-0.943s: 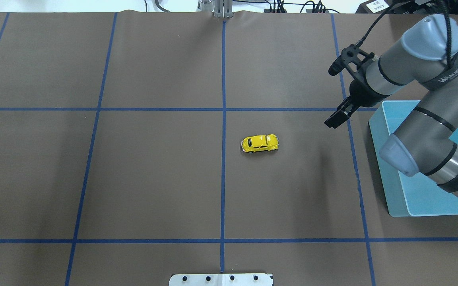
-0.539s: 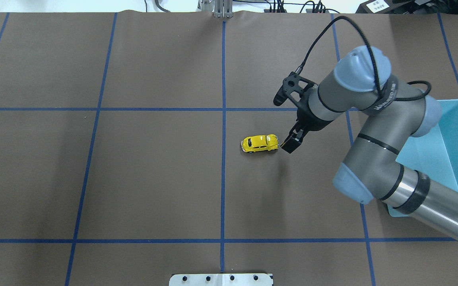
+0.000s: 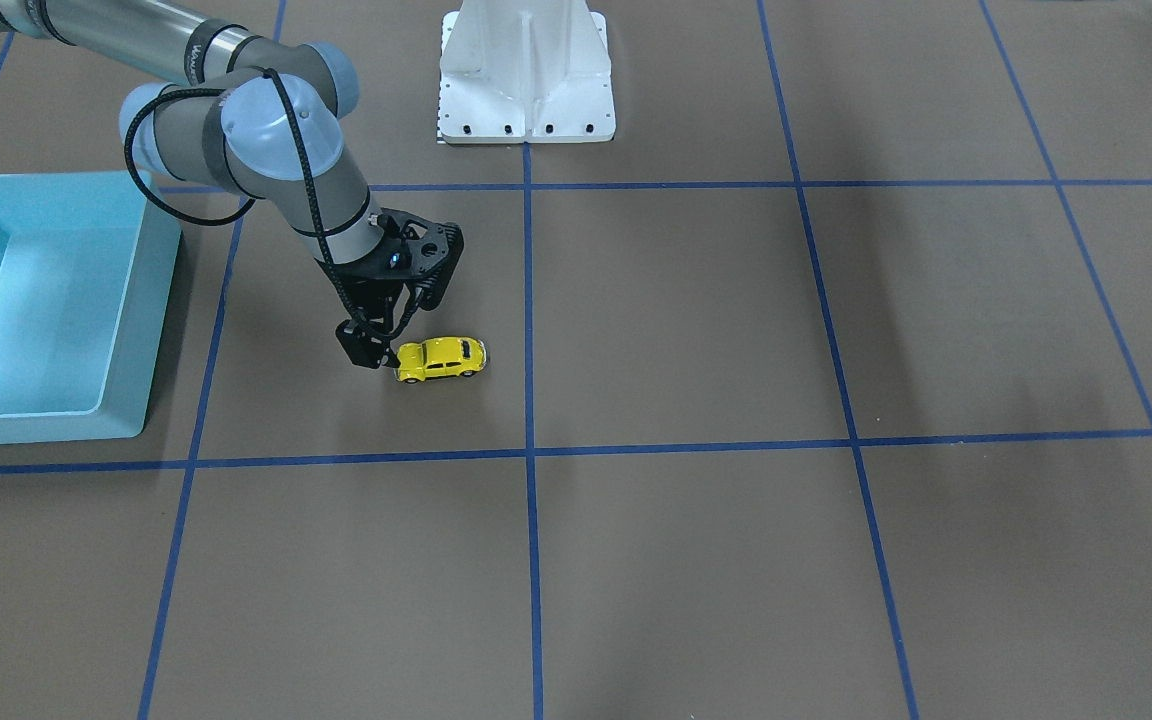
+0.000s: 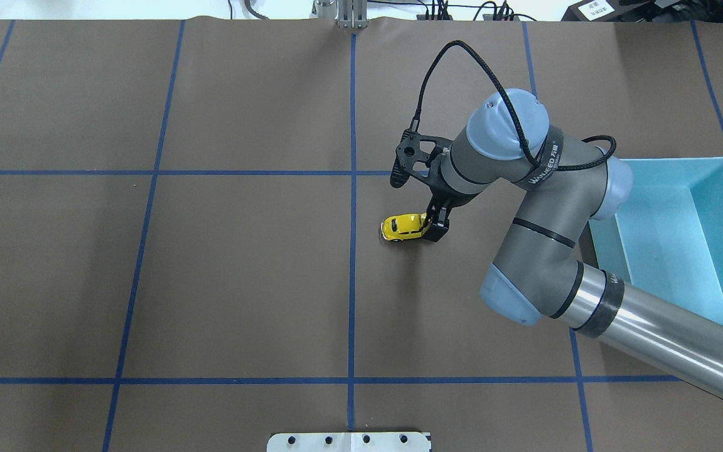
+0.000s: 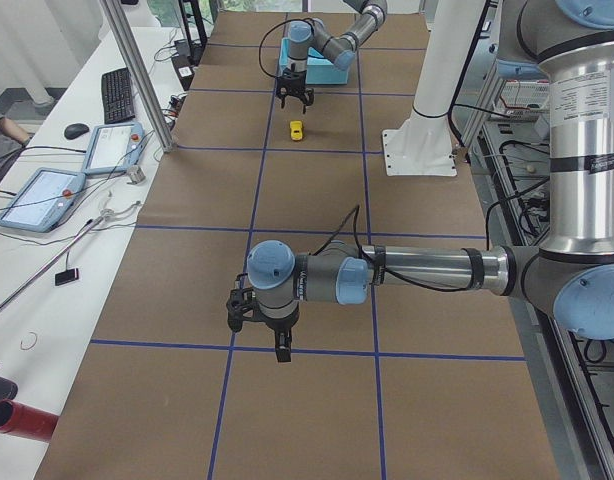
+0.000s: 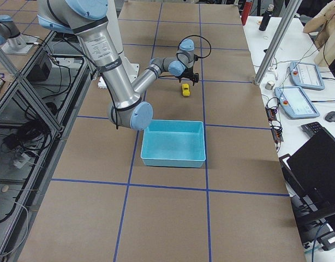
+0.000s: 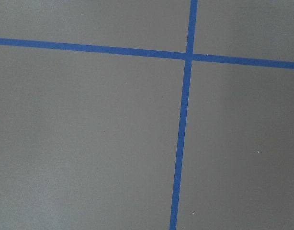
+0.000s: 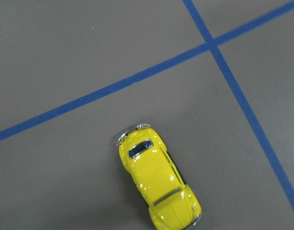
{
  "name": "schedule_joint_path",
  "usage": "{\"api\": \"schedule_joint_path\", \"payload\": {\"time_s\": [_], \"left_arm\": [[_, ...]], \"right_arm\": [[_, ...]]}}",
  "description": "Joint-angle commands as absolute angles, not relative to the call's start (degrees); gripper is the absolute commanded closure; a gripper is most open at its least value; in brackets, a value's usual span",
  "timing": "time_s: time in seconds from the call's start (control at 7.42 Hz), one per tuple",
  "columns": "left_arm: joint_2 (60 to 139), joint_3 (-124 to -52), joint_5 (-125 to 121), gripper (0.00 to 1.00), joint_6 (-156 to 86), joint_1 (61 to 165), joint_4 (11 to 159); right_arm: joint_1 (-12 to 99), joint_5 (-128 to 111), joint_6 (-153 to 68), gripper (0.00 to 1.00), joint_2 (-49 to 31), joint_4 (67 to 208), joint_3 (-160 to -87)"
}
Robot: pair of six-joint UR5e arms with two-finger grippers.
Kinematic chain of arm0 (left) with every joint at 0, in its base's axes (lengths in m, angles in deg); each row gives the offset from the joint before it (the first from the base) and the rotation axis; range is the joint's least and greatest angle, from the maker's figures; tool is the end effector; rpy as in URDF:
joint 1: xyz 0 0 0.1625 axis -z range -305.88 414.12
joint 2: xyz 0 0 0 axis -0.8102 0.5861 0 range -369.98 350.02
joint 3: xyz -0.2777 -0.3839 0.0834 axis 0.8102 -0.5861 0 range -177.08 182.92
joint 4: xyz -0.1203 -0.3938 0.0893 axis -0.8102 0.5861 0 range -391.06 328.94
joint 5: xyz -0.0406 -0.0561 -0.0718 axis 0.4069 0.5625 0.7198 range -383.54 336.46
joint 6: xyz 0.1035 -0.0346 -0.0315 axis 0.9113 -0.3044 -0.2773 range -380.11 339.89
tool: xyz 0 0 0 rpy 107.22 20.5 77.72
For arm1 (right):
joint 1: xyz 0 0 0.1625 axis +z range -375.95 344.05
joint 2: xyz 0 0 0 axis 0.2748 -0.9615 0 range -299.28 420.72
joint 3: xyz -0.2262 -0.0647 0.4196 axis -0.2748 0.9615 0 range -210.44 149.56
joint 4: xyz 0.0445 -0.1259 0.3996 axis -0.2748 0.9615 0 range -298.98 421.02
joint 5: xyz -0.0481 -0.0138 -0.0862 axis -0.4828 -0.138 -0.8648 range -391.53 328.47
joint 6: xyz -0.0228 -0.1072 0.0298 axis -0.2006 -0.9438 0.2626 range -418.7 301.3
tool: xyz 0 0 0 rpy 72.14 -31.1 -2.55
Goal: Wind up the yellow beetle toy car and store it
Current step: 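Move the right gripper from beside the bin over the stopped car, then lower the right gripper and close it on the yellow car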
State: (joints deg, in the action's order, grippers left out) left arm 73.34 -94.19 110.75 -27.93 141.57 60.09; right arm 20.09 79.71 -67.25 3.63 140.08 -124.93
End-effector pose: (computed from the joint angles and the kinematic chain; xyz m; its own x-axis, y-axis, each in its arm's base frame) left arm -0.0342 -0.4477 0.7158 0.7137 -0.0853 -0.6953 0.0532 0.9963 -0.0676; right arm -0.5314 -0.5007 0.3196 0.2459 -0.9609 0.1270 0.5805 0.2510 0.7746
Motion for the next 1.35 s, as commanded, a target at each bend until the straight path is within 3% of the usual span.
{"api": "schedule_joint_path", "payload": {"time_s": [0.0,1.21], "left_arm": [[73.34,-94.11,110.75,0.0,-27.93,141.57,60.09],[73.42,-93.84,110.75,0.0,-27.93,141.48,60.09]], "right_arm": [[18.24,78.07,-68.19,0.01,4.91,139.51,-122.48],[14.81,70.78,-72.5,0.01,6.4,139.33,-118.96]]}}
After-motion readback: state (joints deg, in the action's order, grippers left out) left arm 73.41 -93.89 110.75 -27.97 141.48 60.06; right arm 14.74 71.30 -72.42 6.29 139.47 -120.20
